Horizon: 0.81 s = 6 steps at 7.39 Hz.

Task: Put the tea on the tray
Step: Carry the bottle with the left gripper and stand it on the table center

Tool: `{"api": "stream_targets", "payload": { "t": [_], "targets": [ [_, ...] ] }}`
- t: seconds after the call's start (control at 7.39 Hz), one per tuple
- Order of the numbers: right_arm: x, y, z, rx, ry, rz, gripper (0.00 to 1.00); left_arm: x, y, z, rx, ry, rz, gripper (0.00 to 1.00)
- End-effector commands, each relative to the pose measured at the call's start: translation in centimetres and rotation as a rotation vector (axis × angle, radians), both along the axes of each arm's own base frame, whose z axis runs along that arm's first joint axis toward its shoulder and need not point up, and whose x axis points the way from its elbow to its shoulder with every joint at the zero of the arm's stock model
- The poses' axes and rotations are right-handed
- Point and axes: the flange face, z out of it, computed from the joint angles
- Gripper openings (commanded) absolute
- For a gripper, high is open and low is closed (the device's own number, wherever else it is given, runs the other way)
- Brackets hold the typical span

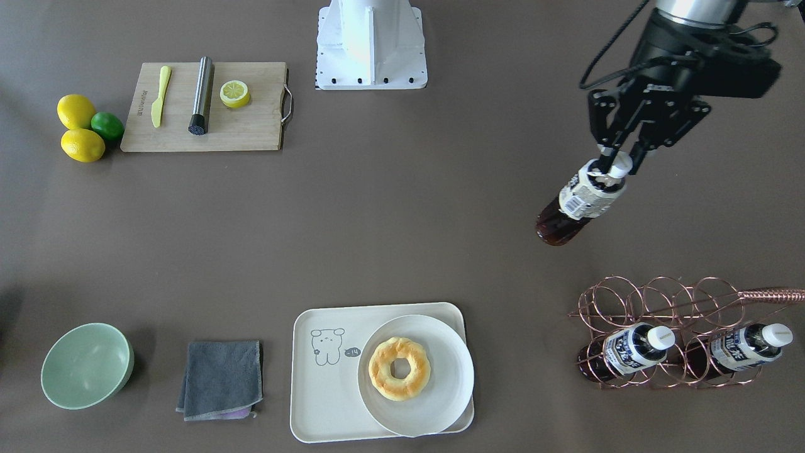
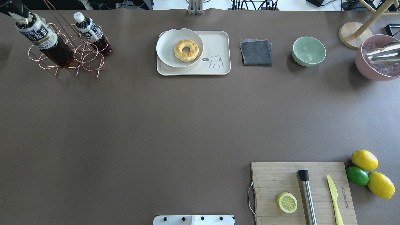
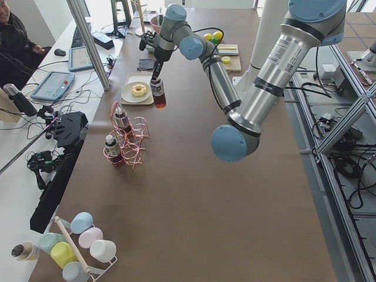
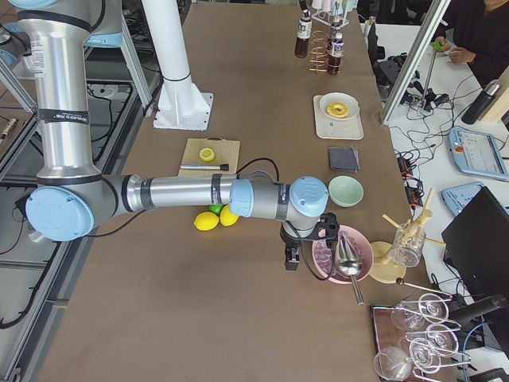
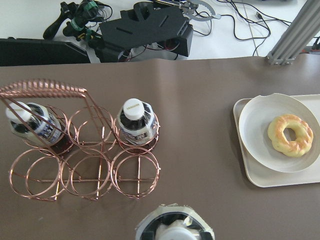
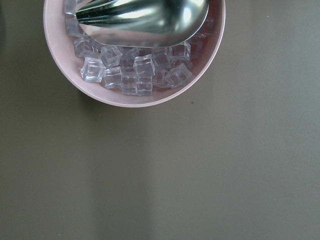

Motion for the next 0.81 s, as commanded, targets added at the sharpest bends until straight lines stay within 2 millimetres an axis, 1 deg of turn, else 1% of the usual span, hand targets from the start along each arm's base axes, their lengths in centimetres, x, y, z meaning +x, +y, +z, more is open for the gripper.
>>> {"api": "stream_targets", "payload": {
  "t": [0.0,0.14,0.41,0.54,0.68],
  "targets": [
    [0.0,0.0,0.0,0.0,0.0,0.0,1.0,14.2,3.7,-10.2,-0.037,-0.002,-0.017,0.0],
    [0.0,0.0,-0.1,0.003,0.0,0.0,1.0,16.9,4.2,-11.4,-0.033,-0.011,-0.003,0.0],
    [0.1,0.0,-0.4,0.012,0.009,0.001,1.0,21.6,7.6,-11.8,0.012,-0.037,0.036,0.0],
    [0.1,0.0,-0.5,0.012,0.008,0.002,1.0,24.1,9.3,-12.4,0.023,-0.047,0.062,0.0],
    [0.1,-0.1,-0.7,0.016,0.008,0.002,1.0,26.2,10.9,-12.7,0.03,-0.049,0.044,0.0]
  ]
}}
